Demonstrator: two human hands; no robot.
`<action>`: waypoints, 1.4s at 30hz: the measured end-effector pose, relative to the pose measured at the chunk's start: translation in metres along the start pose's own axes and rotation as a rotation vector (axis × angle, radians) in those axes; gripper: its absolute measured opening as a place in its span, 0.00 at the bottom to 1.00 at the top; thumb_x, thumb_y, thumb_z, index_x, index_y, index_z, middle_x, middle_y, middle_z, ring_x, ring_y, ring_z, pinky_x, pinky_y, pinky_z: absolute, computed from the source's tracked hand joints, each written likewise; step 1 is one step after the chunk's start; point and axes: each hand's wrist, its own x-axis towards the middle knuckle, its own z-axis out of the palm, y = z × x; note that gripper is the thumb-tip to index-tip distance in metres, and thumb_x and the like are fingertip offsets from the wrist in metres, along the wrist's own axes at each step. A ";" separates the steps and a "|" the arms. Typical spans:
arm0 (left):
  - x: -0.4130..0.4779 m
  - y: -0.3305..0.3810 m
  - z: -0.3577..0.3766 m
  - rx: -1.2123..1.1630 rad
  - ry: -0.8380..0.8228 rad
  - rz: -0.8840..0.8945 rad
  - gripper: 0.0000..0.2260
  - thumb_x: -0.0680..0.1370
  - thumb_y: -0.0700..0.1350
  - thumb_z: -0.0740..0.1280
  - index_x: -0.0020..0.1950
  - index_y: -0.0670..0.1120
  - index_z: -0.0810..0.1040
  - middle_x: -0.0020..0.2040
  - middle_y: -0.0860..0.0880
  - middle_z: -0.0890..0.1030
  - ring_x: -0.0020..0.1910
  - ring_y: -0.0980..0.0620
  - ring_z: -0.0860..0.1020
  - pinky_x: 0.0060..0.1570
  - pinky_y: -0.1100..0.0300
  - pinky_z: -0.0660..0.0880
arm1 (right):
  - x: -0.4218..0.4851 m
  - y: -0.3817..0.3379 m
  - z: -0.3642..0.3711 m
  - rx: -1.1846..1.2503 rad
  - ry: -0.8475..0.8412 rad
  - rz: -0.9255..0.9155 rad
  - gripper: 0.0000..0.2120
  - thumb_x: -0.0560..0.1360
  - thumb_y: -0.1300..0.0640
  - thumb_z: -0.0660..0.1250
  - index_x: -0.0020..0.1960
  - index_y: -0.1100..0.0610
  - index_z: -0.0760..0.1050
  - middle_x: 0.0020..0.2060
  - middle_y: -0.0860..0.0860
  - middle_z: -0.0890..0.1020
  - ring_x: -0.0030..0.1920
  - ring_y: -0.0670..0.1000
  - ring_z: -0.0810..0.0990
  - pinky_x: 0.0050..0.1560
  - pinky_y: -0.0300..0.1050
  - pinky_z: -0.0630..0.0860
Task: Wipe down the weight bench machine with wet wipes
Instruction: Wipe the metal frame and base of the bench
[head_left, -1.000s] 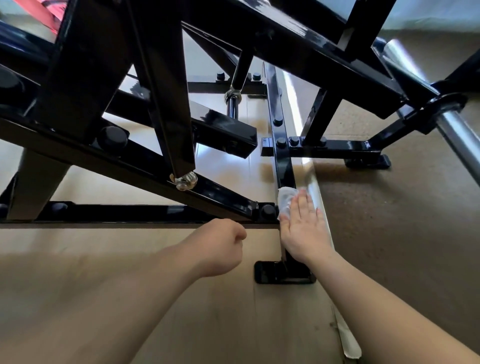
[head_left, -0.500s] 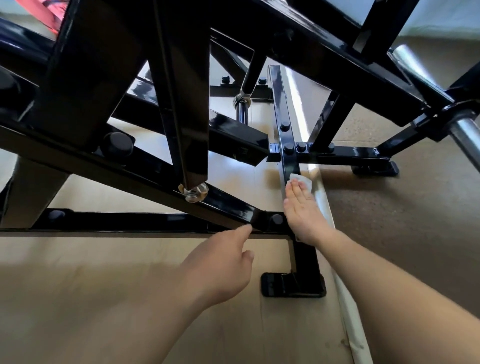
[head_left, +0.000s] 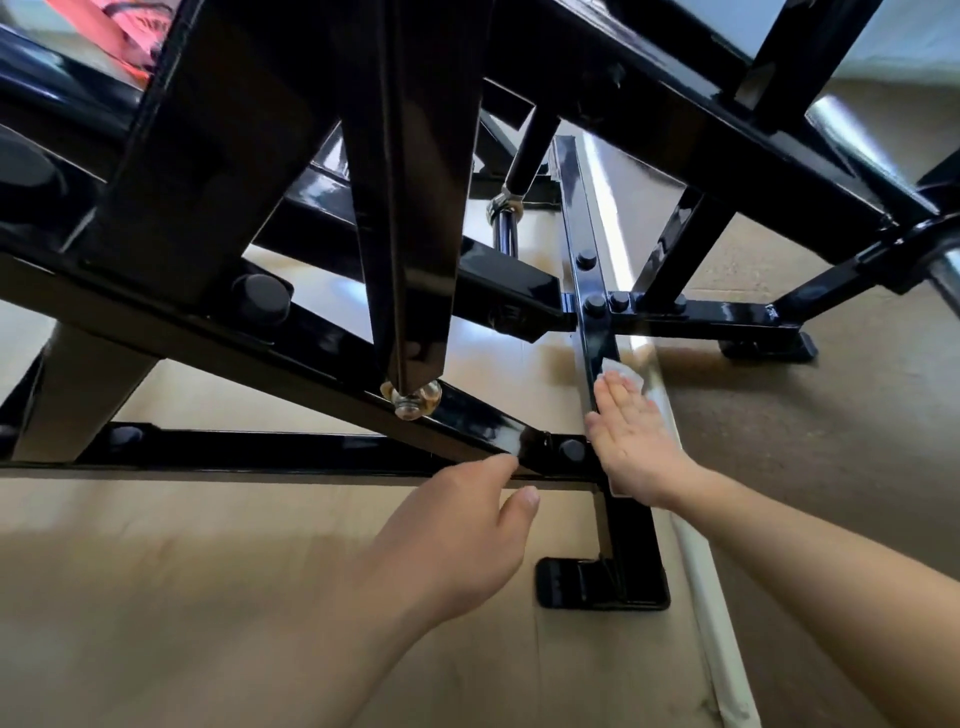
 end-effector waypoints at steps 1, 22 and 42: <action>0.000 0.003 0.001 -0.001 -0.006 0.013 0.23 0.85 0.59 0.56 0.80 0.55 0.64 0.77 0.56 0.70 0.75 0.56 0.68 0.71 0.59 0.67 | 0.014 -0.001 -0.007 -0.013 0.024 0.008 0.30 0.87 0.43 0.41 0.84 0.54 0.37 0.82 0.49 0.34 0.81 0.47 0.31 0.80 0.49 0.32; 0.000 0.023 0.004 0.009 -0.067 0.026 0.18 0.85 0.52 0.58 0.75 0.53 0.68 0.67 0.50 0.79 0.63 0.51 0.78 0.64 0.51 0.76 | -0.020 -0.003 0.002 0.123 0.257 -0.226 0.25 0.83 0.44 0.49 0.73 0.54 0.72 0.66 0.47 0.69 0.69 0.50 0.63 0.75 0.52 0.62; 0.000 0.050 0.052 0.176 -0.240 0.089 0.13 0.84 0.48 0.59 0.67 0.51 0.72 0.65 0.49 0.79 0.62 0.48 0.79 0.62 0.50 0.77 | -0.073 0.004 0.041 0.524 0.087 0.083 0.30 0.88 0.45 0.47 0.84 0.51 0.38 0.83 0.44 0.40 0.81 0.40 0.39 0.79 0.39 0.38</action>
